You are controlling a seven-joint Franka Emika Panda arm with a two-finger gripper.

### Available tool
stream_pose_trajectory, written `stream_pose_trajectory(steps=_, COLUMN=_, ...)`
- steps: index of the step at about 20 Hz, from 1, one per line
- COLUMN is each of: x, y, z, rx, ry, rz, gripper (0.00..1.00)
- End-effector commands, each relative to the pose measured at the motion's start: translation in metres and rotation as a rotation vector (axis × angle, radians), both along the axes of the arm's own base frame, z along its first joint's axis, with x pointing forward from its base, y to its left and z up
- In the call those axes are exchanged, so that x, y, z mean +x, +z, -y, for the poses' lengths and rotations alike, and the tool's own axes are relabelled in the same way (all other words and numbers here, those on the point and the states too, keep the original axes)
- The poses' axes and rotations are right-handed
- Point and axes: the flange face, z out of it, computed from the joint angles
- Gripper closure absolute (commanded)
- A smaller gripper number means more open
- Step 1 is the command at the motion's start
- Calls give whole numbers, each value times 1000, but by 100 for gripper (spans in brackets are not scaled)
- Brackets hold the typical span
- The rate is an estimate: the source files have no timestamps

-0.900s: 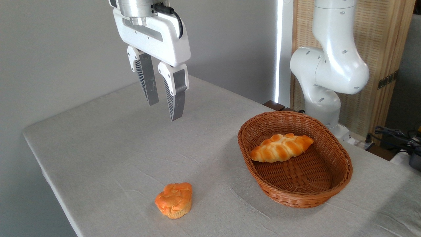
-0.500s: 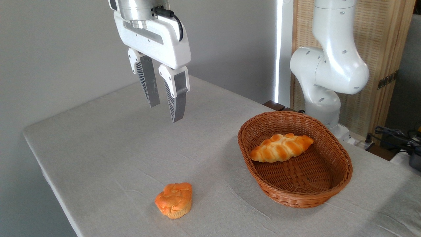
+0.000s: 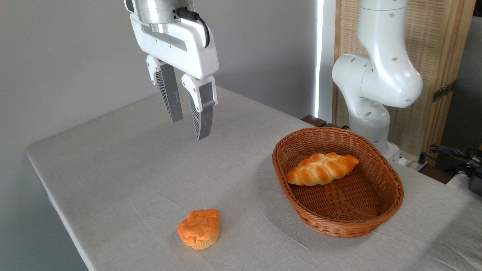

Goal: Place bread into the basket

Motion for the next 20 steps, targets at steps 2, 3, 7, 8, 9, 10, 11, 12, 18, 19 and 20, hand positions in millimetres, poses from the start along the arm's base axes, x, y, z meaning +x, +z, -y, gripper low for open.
stream_pose_trajectory(steps=2, x=4, y=-8, z=1, rx=-8, ry=8, rz=81, gripper=0)
stream_pose_trajectory(steps=3, x=2, y=-15, z=3, rx=-6, ry=3, rz=101, gripper=0)
stream_pose_trajectory(steps=7, x=-4, y=-66, z=5, rx=1, ry=1, rz=152, gripper=0)
stream_pose_trajectory(steps=8, x=-3, y=-79, z=5, rx=3, ry=-1, rz=160, gripper=0)
stream_pose_trajectory(steps=9, x=-1, y=-92, z=8, rx=2, ry=-3, rz=169, gripper=0)
stream_pose_trajectory(steps=10, x=-1, y=-103, z=8, rx=4, ry=-8, rz=178, gripper=0)
stream_pose_trajectory(steps=11, x=0, y=-112, z=7, rx=22, ry=-31, rz=183, gripper=0)
stream_pose_trajectory(steps=12, x=0, y=-121, z=6, rx=60, ry=-61, rz=182, gripper=0)
stream_pose_trajectory(steps=18, x=5, y=-180, z=-1, rx=132, ry=-102, rz=196, gripper=0)
stream_pose_trajectory(steps=19, x=6, y=-188, z=-1, rx=133, ry=-104, rz=191, gripper=0)
stream_pose_trajectory(steps=20, x=7, y=-195, z=-1, rx=133, ry=-106, rz=191, gripper=0)
